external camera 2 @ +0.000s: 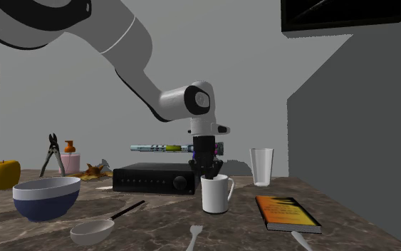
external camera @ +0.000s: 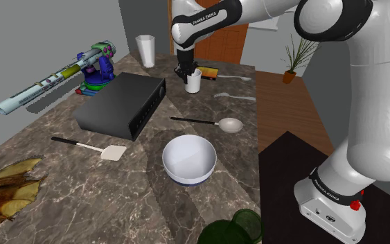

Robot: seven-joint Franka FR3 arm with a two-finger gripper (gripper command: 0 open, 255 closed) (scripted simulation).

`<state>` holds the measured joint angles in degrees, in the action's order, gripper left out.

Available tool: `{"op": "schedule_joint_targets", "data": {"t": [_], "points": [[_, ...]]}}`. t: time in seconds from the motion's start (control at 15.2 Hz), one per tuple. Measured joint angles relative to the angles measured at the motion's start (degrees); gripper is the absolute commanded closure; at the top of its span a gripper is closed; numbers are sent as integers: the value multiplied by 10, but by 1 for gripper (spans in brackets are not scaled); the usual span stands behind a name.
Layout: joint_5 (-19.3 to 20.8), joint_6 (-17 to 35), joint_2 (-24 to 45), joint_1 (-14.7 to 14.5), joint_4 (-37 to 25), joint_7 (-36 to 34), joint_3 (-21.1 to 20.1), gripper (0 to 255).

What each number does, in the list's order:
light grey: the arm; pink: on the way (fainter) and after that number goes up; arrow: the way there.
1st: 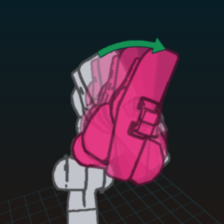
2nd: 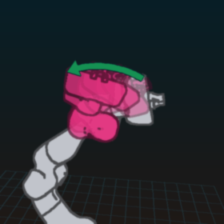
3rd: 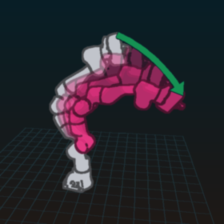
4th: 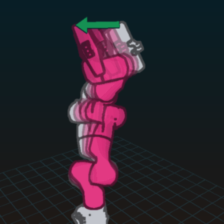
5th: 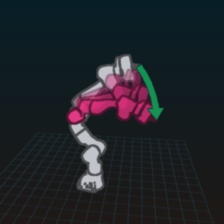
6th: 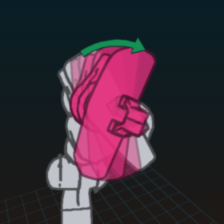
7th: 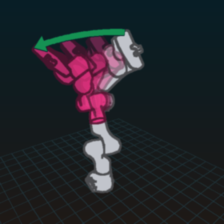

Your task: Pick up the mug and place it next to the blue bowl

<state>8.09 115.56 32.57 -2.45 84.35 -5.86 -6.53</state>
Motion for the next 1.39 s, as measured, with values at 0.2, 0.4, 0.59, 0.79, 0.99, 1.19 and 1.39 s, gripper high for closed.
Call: {"op": "schedule_joint_targets", "data": {"t": [0.2, 0.4, 0.59, 0.79, 0.99, 1.19, 1.39], "points": [[0, 0, 0, 0, 0, 0, 0, 255], [0, -3, -1, 0, -2, 0, 0, 255], [-2, -18, -9, 1, -9, 3, -1, 255], [-3, -39, -16, 0, -23, 5, -1, 255], [-4, -57, -20, 0, -38, 6, -2, 255], [-6, -79, -25, -1, -54, 8, -3, 255], [-7, -99, -29, 0, -71, 11, -3, 255]]}}
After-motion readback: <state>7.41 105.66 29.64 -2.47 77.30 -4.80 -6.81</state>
